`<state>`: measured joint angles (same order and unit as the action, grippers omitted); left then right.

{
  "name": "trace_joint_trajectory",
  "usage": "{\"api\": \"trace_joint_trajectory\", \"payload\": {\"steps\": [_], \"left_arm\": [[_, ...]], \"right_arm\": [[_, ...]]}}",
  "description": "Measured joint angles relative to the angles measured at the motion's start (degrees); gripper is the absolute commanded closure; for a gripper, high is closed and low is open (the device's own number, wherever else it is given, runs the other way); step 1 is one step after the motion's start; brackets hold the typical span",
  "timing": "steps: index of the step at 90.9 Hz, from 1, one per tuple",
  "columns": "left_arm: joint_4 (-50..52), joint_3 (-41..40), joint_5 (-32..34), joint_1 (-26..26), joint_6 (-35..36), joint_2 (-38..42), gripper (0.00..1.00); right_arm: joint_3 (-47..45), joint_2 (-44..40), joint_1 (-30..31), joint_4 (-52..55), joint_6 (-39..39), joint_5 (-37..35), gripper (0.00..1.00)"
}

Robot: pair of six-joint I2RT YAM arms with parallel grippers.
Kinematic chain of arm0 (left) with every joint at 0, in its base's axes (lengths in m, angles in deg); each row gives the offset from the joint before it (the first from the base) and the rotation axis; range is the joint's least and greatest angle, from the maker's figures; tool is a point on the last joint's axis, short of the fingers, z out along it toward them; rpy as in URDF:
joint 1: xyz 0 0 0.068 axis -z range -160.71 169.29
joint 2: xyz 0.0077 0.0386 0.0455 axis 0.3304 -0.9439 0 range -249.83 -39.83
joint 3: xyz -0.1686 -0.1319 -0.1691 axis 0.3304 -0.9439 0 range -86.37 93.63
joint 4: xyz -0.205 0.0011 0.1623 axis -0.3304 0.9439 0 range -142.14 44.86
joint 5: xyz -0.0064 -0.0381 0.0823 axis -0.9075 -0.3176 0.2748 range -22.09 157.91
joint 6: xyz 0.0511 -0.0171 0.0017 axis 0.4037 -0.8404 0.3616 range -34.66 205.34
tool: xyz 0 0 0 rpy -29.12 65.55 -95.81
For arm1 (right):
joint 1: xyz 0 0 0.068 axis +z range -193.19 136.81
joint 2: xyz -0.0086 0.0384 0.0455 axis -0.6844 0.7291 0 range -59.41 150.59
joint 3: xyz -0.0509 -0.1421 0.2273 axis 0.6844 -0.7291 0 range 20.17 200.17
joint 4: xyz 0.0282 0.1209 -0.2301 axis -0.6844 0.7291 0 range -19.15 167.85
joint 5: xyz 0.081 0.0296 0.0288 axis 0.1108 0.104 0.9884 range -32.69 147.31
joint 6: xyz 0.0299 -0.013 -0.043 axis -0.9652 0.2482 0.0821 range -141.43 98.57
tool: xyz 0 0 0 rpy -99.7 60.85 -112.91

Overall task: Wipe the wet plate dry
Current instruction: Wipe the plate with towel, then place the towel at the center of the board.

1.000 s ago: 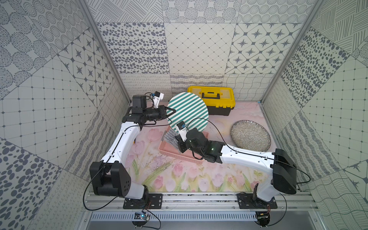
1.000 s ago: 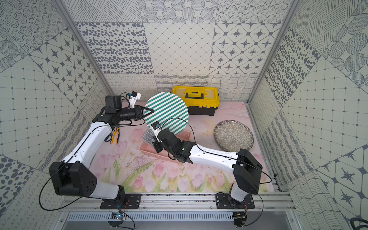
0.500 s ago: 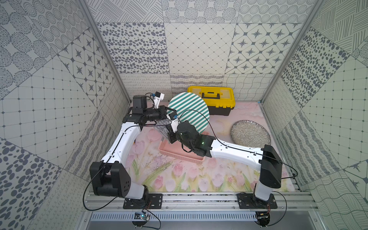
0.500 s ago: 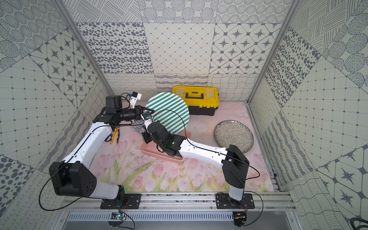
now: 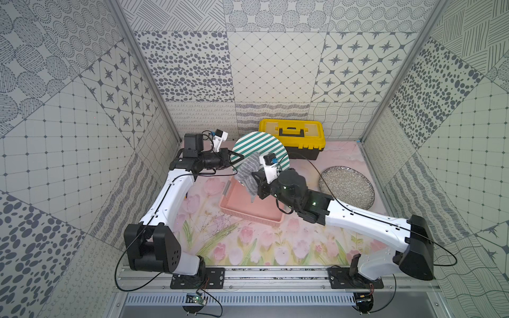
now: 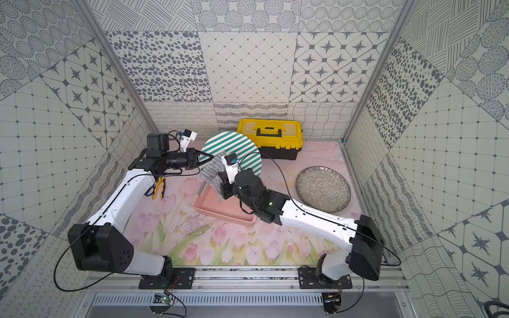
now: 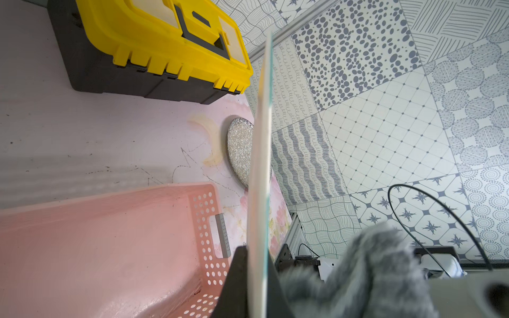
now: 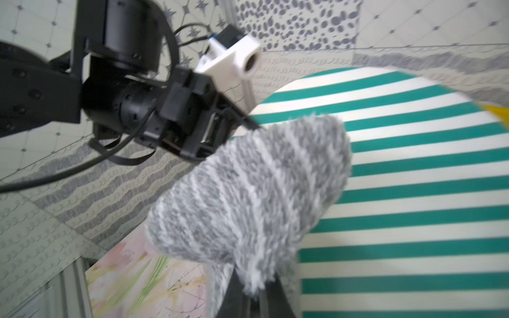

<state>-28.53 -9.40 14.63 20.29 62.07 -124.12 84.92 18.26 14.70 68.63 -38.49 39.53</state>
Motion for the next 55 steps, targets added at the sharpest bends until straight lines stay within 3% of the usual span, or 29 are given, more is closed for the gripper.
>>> {"api": "trace_joint_trajectory", "payload": {"steps": [33, 43, 55], "left_arm": [[1.53, 0.22, 0.83, 0.00, 1.92, 0.00, 1.00], [1.51, 0.22, 0.81, 0.00, 2.08, 0.00, 1.00], [1.51, 0.22, 0.76, 0.00, 2.32, 0.02, 1.00]], "right_arm": [[-20.72, -20.31, -10.56, 18.27, -16.39, -9.79, 1.00], [-24.94, -20.02, -11.39, 22.51, -21.53, -9.88, 1.00], [-27.23, -12.50, -11.39, 23.85, -26.38, -7.93, 1.00]]}}
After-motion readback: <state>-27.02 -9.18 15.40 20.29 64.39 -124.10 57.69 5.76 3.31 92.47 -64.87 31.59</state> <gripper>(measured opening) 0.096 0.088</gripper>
